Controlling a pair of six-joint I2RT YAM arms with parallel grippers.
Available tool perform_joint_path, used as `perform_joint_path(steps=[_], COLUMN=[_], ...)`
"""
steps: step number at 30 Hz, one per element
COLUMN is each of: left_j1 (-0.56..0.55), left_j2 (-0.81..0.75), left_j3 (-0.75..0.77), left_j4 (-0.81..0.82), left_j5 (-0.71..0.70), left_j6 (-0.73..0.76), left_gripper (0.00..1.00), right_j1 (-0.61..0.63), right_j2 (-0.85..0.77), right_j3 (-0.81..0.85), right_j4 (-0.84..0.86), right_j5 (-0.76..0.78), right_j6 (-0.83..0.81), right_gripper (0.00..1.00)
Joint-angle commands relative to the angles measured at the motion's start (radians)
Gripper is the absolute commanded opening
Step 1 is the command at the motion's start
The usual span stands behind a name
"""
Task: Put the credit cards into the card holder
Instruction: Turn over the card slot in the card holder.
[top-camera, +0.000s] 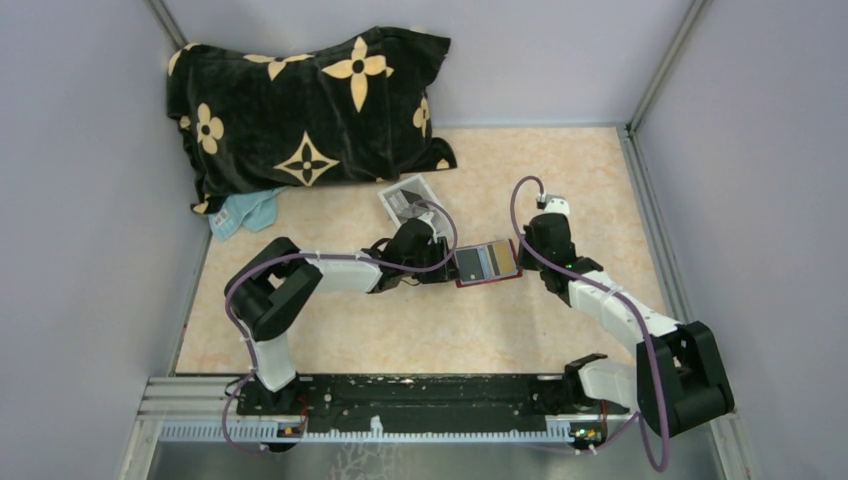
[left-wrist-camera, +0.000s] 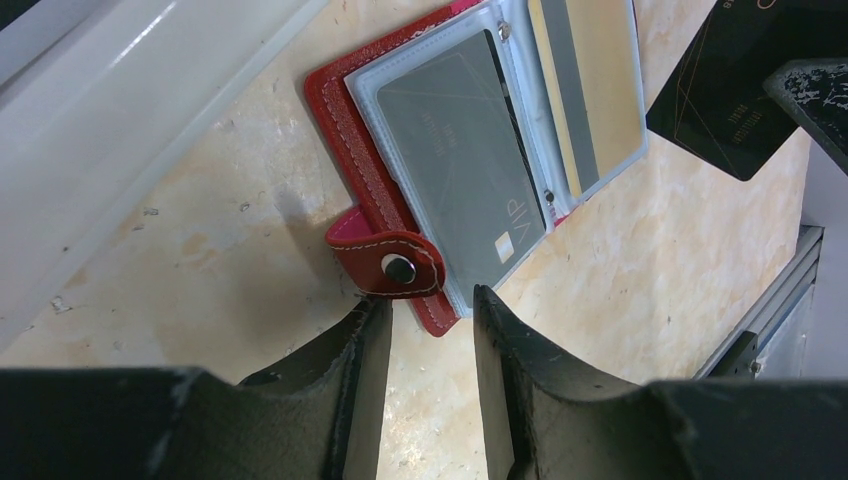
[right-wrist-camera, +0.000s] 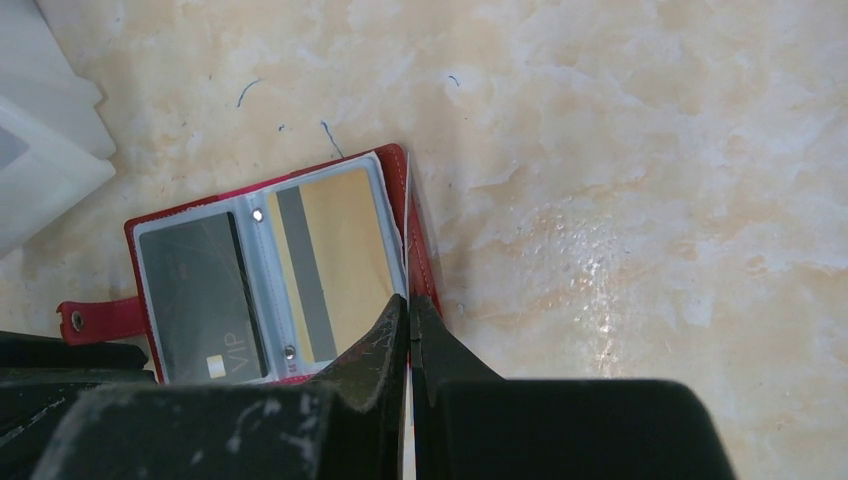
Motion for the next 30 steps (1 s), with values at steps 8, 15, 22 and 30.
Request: perform_joint_path(steps=[8, 15, 22, 30], left_j1=[-0.006, -0.006, -0.006, -0.006], left_j2=[0.027, 0.037, 0.042, 0.051], left_j3=[0.017, 0.017, 0.017, 0.021], left_j4=[-0.031, -0.038, -0.042, -0.049], left_j5=[-0.021, -0.022, -0.025, -0.024], left_j6=[0.024, 0.026, 0.026, 0.028], left_gripper=[0.42, 0.42, 0.41, 0.41], right_j1=[-0.01, -0.009, -0.011, -0.01], right_j2=[-0.015, -0.046, -0.061, -0.075], right_j3=[0.041, 0.048, 0.053, 0.054], right_j4=[0.056, 0.047, 0.036, 0.033], right_j5=[-0.02, -0.035, -0.043, -0.062], right_j6=[0.006, 0.008, 0.008, 0.005], right_gripper=[0.0, 0.0, 0.0, 0.0])
